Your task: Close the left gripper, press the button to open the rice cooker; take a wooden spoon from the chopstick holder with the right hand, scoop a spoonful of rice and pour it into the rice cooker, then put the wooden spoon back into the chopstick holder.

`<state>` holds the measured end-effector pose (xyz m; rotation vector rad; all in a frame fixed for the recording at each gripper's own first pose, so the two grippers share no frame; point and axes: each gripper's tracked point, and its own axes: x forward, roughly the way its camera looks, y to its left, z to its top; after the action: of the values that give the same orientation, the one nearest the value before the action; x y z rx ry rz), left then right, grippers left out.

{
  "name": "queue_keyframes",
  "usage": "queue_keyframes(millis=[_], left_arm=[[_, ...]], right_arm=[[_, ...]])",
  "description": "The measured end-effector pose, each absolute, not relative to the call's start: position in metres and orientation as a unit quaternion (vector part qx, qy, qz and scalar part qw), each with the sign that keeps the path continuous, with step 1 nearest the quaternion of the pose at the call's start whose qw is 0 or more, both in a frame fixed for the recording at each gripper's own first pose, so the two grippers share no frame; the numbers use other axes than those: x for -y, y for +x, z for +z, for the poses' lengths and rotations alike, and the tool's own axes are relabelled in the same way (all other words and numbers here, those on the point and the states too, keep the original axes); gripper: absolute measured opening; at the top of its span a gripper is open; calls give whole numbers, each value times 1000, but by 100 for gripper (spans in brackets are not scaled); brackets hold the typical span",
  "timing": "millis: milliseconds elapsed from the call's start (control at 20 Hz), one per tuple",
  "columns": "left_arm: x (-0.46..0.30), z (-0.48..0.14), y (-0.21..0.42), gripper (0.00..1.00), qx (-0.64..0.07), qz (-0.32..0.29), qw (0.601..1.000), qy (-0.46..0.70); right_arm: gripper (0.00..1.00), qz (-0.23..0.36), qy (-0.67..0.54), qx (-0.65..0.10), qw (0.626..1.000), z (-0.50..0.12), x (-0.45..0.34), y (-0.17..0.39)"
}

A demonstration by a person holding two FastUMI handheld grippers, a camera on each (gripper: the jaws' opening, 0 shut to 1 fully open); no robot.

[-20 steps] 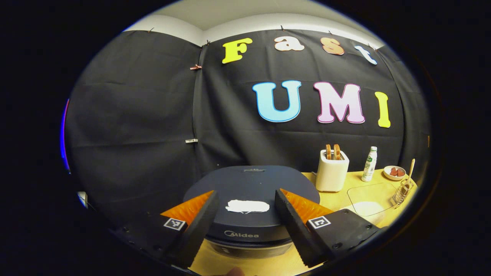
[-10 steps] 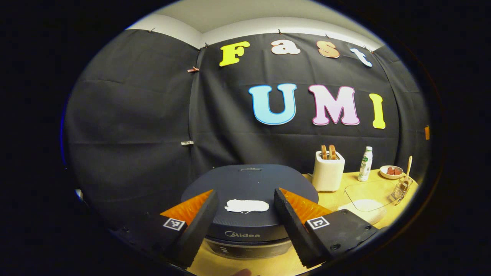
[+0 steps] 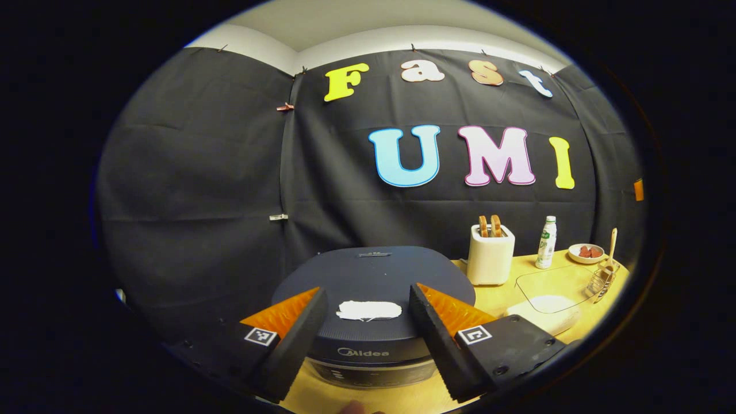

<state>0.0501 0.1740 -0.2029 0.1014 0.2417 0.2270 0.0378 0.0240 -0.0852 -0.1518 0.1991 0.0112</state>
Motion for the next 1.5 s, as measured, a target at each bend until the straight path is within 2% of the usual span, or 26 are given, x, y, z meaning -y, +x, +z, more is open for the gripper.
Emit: queue_keyframes(millis=[200,400,450,550,700,750,900,950,1000,1150,1200,1500], left_arm=[[-141,-171,53,92,-112,88,989,46],[-102,-140,53,92,-104,66,992,43],[-88,-135,51,93,-110,50,992,32],[-68,-115,43,95,-106,38,994,18],[-33,-90,34,95,-107,8,994,3],[-21,-79,31,96,-106,-4,994,-12],[-6,-37,21,96,-72,2,997,-35],[0,-25,19,96,-60,5,998,-32],[8,-18,18,96,-50,4,998,-26],[31,-5,12,92,-38,-9,999,9],[35,1,9,95,-30,-12,999,17],[51,9,-3,95,-21,-17,1000,1]], right_arm=[[38,8,-65,-89,994,-74,-23,38],[47,4,-50,-80,995,-63,-12,38],[54,10,-43,-81,996,-64,-12,37],[60,15,-39,-82,996,-62,-5,35],[80,20,-31,-81,996,-57,8,30],[84,20,-27,-76,997,-54,12,28],[87,26,-17,-66,997,-41,19,24],[95,25,-12,-63,998,-34,22,23],[98,23,-7,-58,998,-28,26,22],[99,20,0,-45,999,-12,32,21],[99,15,-1,-39,999,-7,36,21],[98,19,-7,-32,999,-4,39,17]])
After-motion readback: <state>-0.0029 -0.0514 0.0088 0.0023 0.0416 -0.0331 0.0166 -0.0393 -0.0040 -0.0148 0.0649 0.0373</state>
